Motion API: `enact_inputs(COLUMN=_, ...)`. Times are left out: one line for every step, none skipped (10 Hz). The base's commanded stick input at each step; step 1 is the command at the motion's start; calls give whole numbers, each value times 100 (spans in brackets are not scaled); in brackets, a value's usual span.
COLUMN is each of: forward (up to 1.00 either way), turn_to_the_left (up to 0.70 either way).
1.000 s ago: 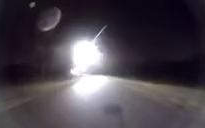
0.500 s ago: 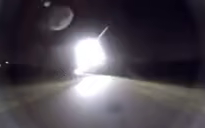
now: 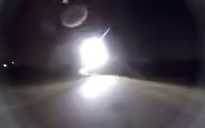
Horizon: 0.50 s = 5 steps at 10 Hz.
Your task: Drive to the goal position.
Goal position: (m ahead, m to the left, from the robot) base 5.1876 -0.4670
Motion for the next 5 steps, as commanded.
enact_inputs(forward=100, turn_to_the_left=8)
enact_inputs(forward=100, turn_to_the_left=8)
enact_inputs(forward=100, turn_to_the_left=8)
enact_inputs(forward=100, turn_to_the_left=8)
enact_inputs(forward=100, turn_to_the_left=7)
